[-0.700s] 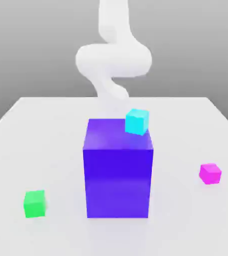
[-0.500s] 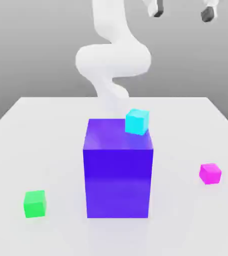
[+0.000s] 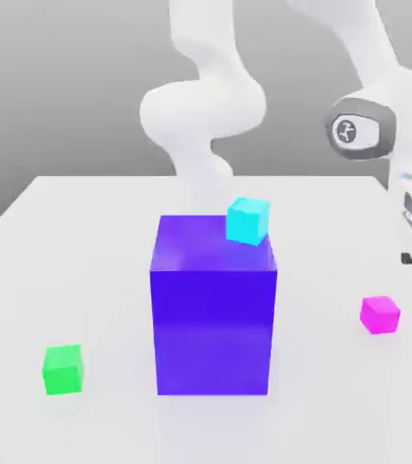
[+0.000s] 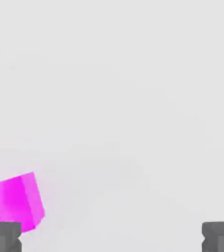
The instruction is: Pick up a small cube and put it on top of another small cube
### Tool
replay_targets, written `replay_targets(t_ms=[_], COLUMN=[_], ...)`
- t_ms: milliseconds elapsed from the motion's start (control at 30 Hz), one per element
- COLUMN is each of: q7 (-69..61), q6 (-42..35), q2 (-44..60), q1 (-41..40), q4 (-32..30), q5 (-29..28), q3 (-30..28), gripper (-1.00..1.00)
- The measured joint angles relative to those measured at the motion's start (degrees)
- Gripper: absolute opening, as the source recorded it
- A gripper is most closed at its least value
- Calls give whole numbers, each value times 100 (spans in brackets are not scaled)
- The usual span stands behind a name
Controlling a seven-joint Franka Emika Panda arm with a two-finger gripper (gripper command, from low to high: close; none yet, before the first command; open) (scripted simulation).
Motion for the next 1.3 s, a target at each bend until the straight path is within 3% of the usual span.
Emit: replay_targets(t_ms=[233, 267, 500, 700, 867, 1300], q7=[696, 746, 789, 50, -138, -1509], q6=[1100, 1217, 1218, 354, -66, -1935], q2=[1460, 1607, 1617, 506, 173, 817], q1=[836, 954, 960, 525, -460, -1551], q4=[138, 169, 172, -68, 58, 2247], q5=[-1199, -1262, -1315, -339, -133, -2480], q3=[-974, -1107, -1121, -456, -946, -2136], gripper=[0, -100, -100, -100, -100, -100])
